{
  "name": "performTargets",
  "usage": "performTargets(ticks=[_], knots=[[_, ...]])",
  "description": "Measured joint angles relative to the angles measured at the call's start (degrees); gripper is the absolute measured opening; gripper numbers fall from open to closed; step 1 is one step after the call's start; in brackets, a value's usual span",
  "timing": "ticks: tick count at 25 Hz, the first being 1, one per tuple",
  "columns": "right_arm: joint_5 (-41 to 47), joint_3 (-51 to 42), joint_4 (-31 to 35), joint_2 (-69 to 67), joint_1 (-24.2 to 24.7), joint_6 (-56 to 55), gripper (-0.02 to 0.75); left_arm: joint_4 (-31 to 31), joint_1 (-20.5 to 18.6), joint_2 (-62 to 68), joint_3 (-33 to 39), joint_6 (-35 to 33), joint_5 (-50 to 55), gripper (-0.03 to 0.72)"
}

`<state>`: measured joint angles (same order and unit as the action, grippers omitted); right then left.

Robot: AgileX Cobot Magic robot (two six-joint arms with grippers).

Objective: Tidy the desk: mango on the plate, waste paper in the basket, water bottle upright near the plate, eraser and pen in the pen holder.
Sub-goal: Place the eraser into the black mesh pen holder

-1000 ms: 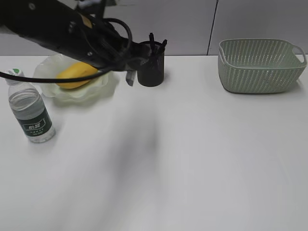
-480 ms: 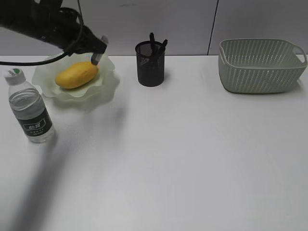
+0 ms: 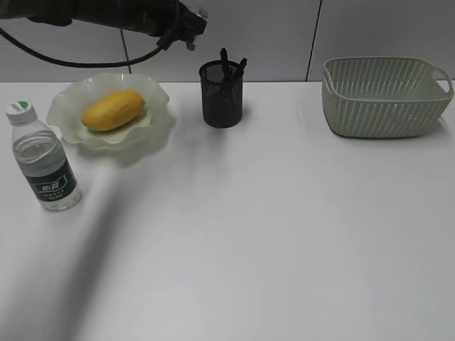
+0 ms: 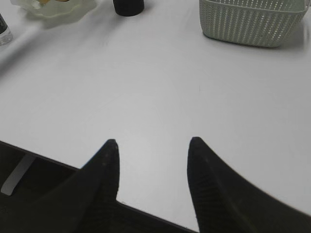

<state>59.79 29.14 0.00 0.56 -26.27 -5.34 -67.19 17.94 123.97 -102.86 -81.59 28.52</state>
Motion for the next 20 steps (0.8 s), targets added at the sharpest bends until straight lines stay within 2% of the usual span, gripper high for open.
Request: performTargets(ticks=[4, 9, 14, 16, 20], knots=[[0.0, 0.0, 0.0, 0.0, 0.0, -0.06, 0.374, -7.78, 0.06, 4.61, -5.51, -0.75, 2.2, 0.082], [0.0, 0.0, -0.3, 0.0, 0.0, -0.16, 0.374, -17.36, 0.12, 7.66, -7.36, -6.89, 2.72, 0.082], [0.0, 0.0, -0.42, 0.0, 0.0, -0.48, 0.374, -20.48, 0.12, 9.64, -7.36, -8.79, 2.61, 0.097], [0.0, 0.0, -0.48, 0.0, 0.0, -0.54, 0.374, -21.03, 0.12, 10.11, -7.36, -9.71, 1.83, 0.132], [0.0, 0.0, -0.48, 0.0, 0.0, -0.6, 0.374, -22.11, 0.12, 10.26, -7.41, -10.85, 0.36, 0.31]])
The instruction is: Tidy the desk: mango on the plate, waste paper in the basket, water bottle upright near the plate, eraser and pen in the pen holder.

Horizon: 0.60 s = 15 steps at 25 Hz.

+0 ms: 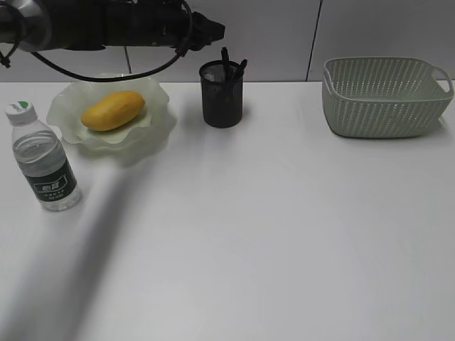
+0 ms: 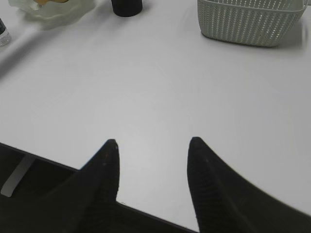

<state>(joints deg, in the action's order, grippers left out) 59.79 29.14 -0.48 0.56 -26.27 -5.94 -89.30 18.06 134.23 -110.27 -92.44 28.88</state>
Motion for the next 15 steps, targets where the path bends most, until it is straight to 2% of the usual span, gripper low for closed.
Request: performTargets(ticks=[2, 5, 8, 9, 10, 13, 15], knots=[[0.0, 0.0, -0.05, 0.0, 0.0, 0.0, 0.374, -0.99, 0.0, 0.09, 0.01, -0.06, -0.13, 0.367], [0.0, 0.0, -0.11, 0.0, 0.0, -0.04, 0.374, -1.31, 0.0, 0.08, 0.01, 0.63, -0.18, 0.396], [0.0, 0.0, -0.11, 0.0, 0.0, -0.19, 0.374, 3.83, -0.06, -2.01, 0.01, 8.55, -0.18, 0.396], [0.0, 0.0, -0.11, 0.0, 0.0, -0.21, 0.374, 8.02, -0.29, -3.51, 0.06, 12.44, 0.5, 0.389], [0.0, 0.0, -0.11, 0.0, 0.0, -0.21, 0.374, 14.81, -0.37, -5.37, 0.06, 18.05, 2.38, 0.37], [0.0, 0.0, -0.11, 0.0, 0.0, -0.21, 0.374, 41.77, -0.57, -10.96, -0.05, 39.06, 9.85, 0.297], [0.05, 0.0, -0.11, 0.0, 0.0, -0.25, 0.374, 59.87, -0.44, -13.75, -0.09, 54.09, 16.28, 0.277]])
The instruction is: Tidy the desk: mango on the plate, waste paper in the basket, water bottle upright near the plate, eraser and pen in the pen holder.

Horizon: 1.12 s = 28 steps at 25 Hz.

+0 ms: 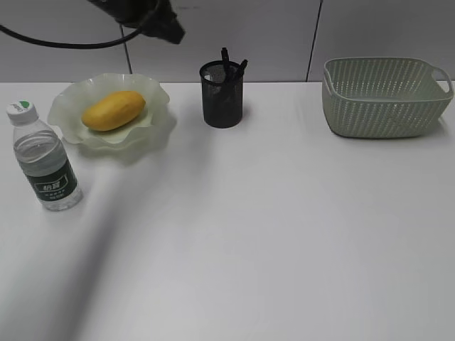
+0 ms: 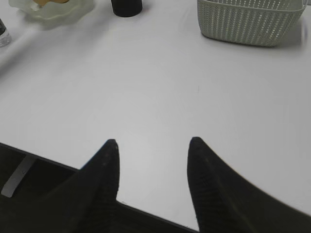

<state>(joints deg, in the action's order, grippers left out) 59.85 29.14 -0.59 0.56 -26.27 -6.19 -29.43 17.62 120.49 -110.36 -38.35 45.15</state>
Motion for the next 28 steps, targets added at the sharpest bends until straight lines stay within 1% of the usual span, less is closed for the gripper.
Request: performTargets(ticks=[1, 2, 3, 4, 5, 6, 8, 11, 13, 14, 17, 20, 24, 28], knots=[[0.0, 0.0, 0.0, 0.0, 0.0, 0.0, 0.374, 7.25, 0.07, -1.15, 0.0, 6.69, 3.38, 0.272], [0.0, 0.0, 0.0, 0.0, 0.0, 0.0, 0.374, 15.81, 0.17, -2.18, 0.21, 13.56, 5.87, 0.269], [0.0, 0.0, 0.0, 0.0, 0.0, 0.0, 0.374, 22.17, 0.17, -3.14, 0.76, 20.79, 7.87, 0.267], [0.0, 0.0, 0.0, 0.0, 0.0, 0.0, 0.374, 27.73, -0.05, -4.69, 2.18, 25.87, 9.5, 0.267], [0.0, 0.0, 0.0, 0.0, 0.0, 0.0, 0.372, 30.28, -0.41, -6.84, 4.54, 28.91, 9.82, 0.267], [0.0, 0.0, 0.0, 0.0, 0.0, 0.0, 0.369, 31.38, -0.85, -9.26, 7.94, 30.5, 9.23, 0.267], [0.0, 0.0, 0.0, 0.0, 0.0, 0.0, 0.359, 30.85, -1.11, -17.45, 16.82, 32.38, 5.79, 0.267], [0.0, 0.0, 0.0, 0.0, 0.0, 0.0, 0.35, 27.73, -0.64, -33.57, 33.89, 33.35, -0.9, 0.265], [0.0, 0.0, 0.0, 0.0, 0.0, 0.0, 0.35, 26.18, -0.05, -45.21, 44.91, 34.05, -2.64, 0.265], [0.0, 0.0, 0.0, 0.0, 0.0, 0.0, 0.35, 25.91, 0.16, -51.56, 49.51, 35.1, -2.74, 0.265], [0.0, 0.0, 0.0, 0.0, 0.0, 0.0, 0.35, 26.81, 0.17, -68.27, 59.78, 38.35, -0.97, 0.265], [0.0, 0.0, -0.04, 0.0, 0.0, 0.0, 0.35, 28.38, 0.17, -84.06, 67.01, 39.04, 2.68, 0.265], [-0.06, 0.0, -0.04, 0.0, 0.0, -0.06, 0.348, 29.43, 0.17, -96.2, 73.71, 39.28, 7.85, 0.265], [-0.06, 0.0, -0.3, 0.0, 0.0, -0.06, 0.348, 29.82, 0.12, -104.4, 77.78, 39.28, 12.5, 0.253]])
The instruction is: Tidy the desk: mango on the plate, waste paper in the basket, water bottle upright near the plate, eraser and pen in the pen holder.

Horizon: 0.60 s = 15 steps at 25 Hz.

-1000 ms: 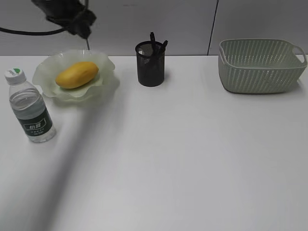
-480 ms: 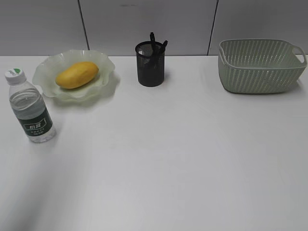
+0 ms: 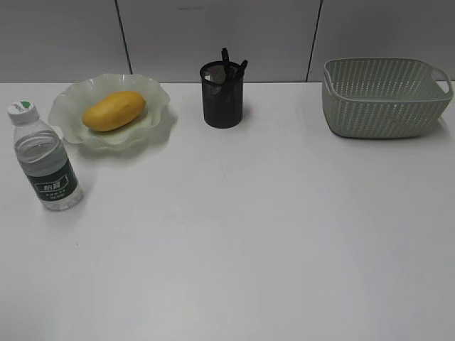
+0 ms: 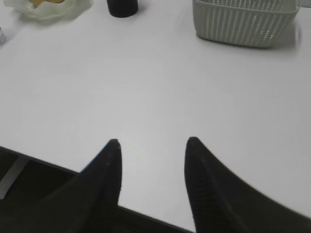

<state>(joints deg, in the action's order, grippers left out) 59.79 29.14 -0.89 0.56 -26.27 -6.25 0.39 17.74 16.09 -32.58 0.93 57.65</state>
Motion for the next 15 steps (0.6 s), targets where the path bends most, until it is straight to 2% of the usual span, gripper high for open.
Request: performTargets(ticks=[8, 12, 15], knots=[[0.0, 0.0, -3.8, 0.0, 0.0, 0.0, 0.348, 0.18, -0.11, -11.63, 1.71, 0.06, 2.73, 0.237], [0.05, 0.0, -3.41, 0.0, 0.0, -0.05, 0.348, -0.39, -0.11, -16.33, 1.71, 0.24, 2.8, 0.237], [0.05, 0.0, -1.43, 0.0, 0.0, -0.1, 0.348, -3.8, -0.11, -16.41, 1.71, 0.41, 2.85, 0.237]])
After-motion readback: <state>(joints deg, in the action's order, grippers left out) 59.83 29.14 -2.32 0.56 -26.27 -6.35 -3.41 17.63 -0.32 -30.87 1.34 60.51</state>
